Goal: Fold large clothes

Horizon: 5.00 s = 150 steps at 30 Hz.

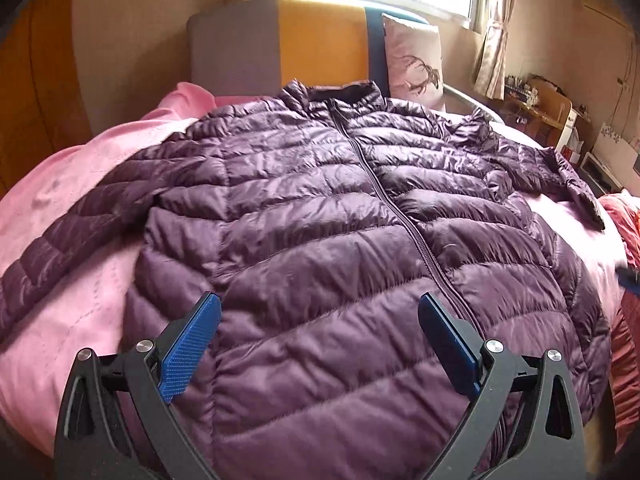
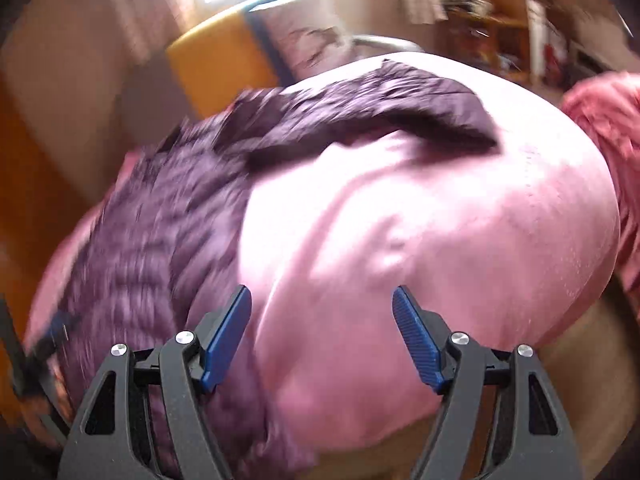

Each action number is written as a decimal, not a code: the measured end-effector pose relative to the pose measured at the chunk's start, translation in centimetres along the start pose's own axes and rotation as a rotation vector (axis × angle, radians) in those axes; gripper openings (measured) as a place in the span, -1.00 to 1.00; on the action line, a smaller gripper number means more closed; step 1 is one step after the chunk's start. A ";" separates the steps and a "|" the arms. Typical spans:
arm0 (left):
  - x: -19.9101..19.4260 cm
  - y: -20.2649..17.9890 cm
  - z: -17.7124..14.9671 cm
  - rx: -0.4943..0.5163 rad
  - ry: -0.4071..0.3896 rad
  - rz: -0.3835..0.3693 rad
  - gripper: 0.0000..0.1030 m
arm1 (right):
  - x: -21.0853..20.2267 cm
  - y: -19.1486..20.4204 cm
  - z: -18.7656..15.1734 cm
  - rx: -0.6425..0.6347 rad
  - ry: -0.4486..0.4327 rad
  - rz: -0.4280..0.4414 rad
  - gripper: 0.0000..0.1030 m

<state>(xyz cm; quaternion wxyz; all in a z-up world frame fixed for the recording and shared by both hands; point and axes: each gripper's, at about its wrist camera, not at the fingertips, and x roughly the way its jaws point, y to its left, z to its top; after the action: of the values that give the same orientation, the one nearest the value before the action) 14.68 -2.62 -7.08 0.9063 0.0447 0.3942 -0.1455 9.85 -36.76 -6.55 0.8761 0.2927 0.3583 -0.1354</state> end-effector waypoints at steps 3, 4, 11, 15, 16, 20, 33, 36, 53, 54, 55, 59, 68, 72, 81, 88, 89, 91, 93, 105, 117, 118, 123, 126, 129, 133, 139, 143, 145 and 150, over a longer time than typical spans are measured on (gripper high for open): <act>1.4 0.0 0.3 -0.024 0.038 -0.027 0.90 | 1.8 -2.3 3.1 0.138 -0.061 -0.015 0.41; 1.6 0.0 0.3 -0.028 0.041 -0.028 0.90 | 2.7 -2.9 4.1 0.176 -0.070 -0.016 0.41; 2.3 0.8 0.4 -0.050 0.049 -0.020 0.90 | 6.6 -3.4 8.6 0.029 -0.176 -0.417 0.56; 2.8 1.6 0.7 -0.064 0.053 -0.013 0.90 | 7.3 -0.6 8.9 -0.253 -0.175 -0.489 0.79; 2.9 1.7 0.7 -0.069 0.055 -0.014 0.90 | 7.4 0.2 8.8 -0.315 -0.170 -0.480 0.85; 3.5 1.3 1.0 -0.057 0.060 0.004 0.90 | 8.6 3.6 7.8 -0.544 -0.150 -0.461 0.90; 4.0 0.9 0.7 -0.043 0.062 0.014 0.91 | 11.9 1.2 11.9 -0.357 0.071 -0.384 -0.78; 4.0 1.0 0.7 -0.047 0.058 0.008 0.91 | 8.8 1.9 12.8 -0.251 0.090 -0.249 -0.79; 1.2 4.0 1.2 -0.190 -0.005 -0.175 0.91 | 4.7 25.1 10.8 -0.160 0.244 0.542 -0.83; 0.8 4.3 1.3 -0.192 -0.016 -0.187 0.91 | 5.1 26.3 10.5 -0.153 0.259 0.568 -0.83; 0.6 4.6 1.4 -0.193 -0.025 -0.195 0.91 | 5.6 27.8 10.0 -0.149 0.274 0.593 -0.82; -0.3 5.3 2.0 -0.193 -0.057 -0.240 0.91 | 7.9 32.6 8.5 -0.152 0.355 0.658 -0.82; 1.2 7.0 5.4 -0.251 -0.089 -0.271 0.91 | 9.7 37.9 6.9 -0.221 0.334 0.790 0.52; 3.6 7.8 7.1 -0.263 -0.062 -0.241 0.91 | 8.9 34.6 7.3 -0.179 0.291 0.796 0.68; 9.8 9.7 10.5 -0.364 0.047 -0.243 0.91 | 11.3 20.1 5.0 0.053 0.339 0.632 0.73; 12.8 8.9 12.6 -0.386 0.124 -0.254 0.19 | 13.4 15.9 3.2 0.207 0.352 0.647 0.81; 13.1 8.7 12.7 -0.373 0.136 -0.250 -0.14 | 13.5 16.0 3.1 0.208 0.351 0.650 0.84; 13.6 8.4 13.0 -0.357 0.159 -0.255 -0.63 | 14.2 16.6 3.3 0.209 0.350 0.651 0.88; 12.5 8.9 13.6 -0.377 0.115 -0.275 -0.85 | 14.8 16.7 3.6 0.217 0.349 0.648 0.96; 6.5 15.5 15.3 -0.452 -0.054 -0.244 -0.89 | 16.4 16.2 7.5 0.332 0.175 0.646 0.97; 9.8 17.2 11.8 -0.443 0.023 -0.177 -0.90 | 11.9 19.2 7.0 -0.023 0.130 0.472 0.88; 9.7 17.0 12.0 -0.435 0.017 -0.177 -0.90 | 11.8 20.9 7.0 -0.098 0.116 0.458 0.86; 8.6 16.0 12.7 -0.395 -0.017 -0.191 -0.89 | 15.8 27.6 7.4 -0.362 0.082 0.258 0.84; 8.5 14.9 12.6 -0.347 -0.008 -0.188 -0.89 | 20.5 27.9 7.8 -0.391 0.125 0.092 0.68; 9.8 13.9 11.8 -0.322 0.034 -0.189 -0.90 | 24.0 26.2 7.5 -0.381 0.163 -0.068 0.62; 12.5 12.1 11.2 -0.257 0.081 -0.142 -0.90 | 25.3 24.3 6.6 -0.355 0.132 -0.056 0.65; 12.8 11.9 11.4 -0.267 0.084 -0.084 -0.78 | 25.2 24.3 5.7 -0.386 0.115 -0.080 0.69; 9.0 12.2 11.4 -0.286 -0.027 -0.004 -0.16 | 24.2 24.8 5.8 -0.400 0.108 -0.096 0.74; 7.6 11.4 11.8 -0.252 -0.067 -0.031 -0.16 | 23.7 25.3 6.0 -0.423 0.098 -0.123 0.80; 9.1 8.9 13.2 -0.168 -0.036 -0.110 -0.16 | 21.0 28.7 5.2 -0.492 0.047 -0.048 0.86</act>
<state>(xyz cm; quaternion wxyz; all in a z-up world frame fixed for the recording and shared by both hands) 32.49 1.20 -4.95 0.9045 -0.0558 0.3904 -0.1624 40.41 -17.79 -6.48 0.9091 0.0650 0.4074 -0.0579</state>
